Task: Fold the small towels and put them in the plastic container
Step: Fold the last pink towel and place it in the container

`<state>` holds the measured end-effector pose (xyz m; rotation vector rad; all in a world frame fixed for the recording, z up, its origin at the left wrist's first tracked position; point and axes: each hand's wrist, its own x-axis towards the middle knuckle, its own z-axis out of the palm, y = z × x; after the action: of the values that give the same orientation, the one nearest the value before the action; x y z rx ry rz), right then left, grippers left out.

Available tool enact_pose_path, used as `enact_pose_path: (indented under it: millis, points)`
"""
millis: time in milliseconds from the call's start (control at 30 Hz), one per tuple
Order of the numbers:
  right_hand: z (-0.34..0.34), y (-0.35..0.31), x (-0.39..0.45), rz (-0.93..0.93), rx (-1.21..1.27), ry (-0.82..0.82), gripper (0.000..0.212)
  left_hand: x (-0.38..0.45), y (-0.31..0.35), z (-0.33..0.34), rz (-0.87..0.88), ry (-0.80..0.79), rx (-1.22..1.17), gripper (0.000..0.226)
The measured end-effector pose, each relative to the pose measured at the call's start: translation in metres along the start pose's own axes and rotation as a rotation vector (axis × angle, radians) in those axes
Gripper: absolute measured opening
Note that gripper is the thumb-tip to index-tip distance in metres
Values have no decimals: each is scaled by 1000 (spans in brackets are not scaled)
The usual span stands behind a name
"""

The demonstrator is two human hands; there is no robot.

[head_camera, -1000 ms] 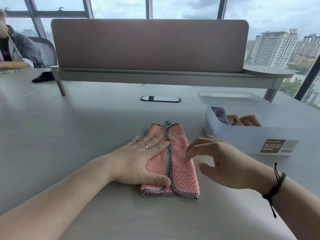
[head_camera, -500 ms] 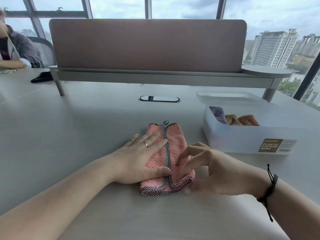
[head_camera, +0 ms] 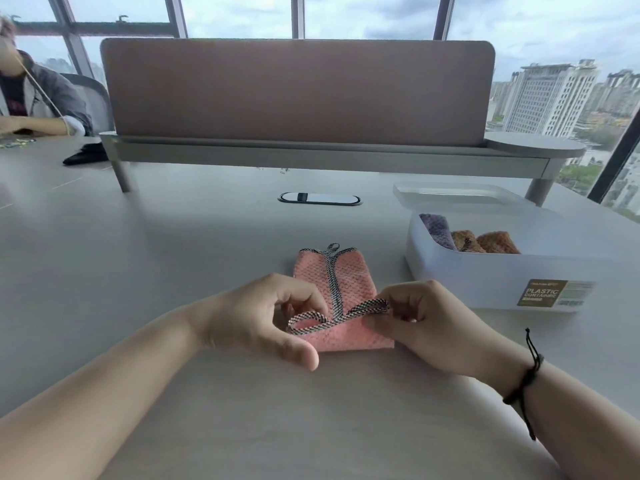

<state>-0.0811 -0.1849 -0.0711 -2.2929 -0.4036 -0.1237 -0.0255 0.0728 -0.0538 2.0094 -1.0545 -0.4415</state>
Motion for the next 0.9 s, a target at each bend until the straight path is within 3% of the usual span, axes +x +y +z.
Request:
enact_pose_path:
  millis: [100,267,600,700,900]
  points:
    - [1,-1,0,44,54,34,8,2,-6,2,-79,74,78,51]
    - [4,-2,1,60,42,81,5,8,-14,2,-107,203,55,6]
    - [12,1,5,38,-174,225,5,14,-16,10,-96,342,190,12]
    - [14,1,5,81,-295,189,22,15,-17,11,-73,396,278,5]
    - [15,-6,1,55,-449,165,32,13,-20,6,39,514,526,30]
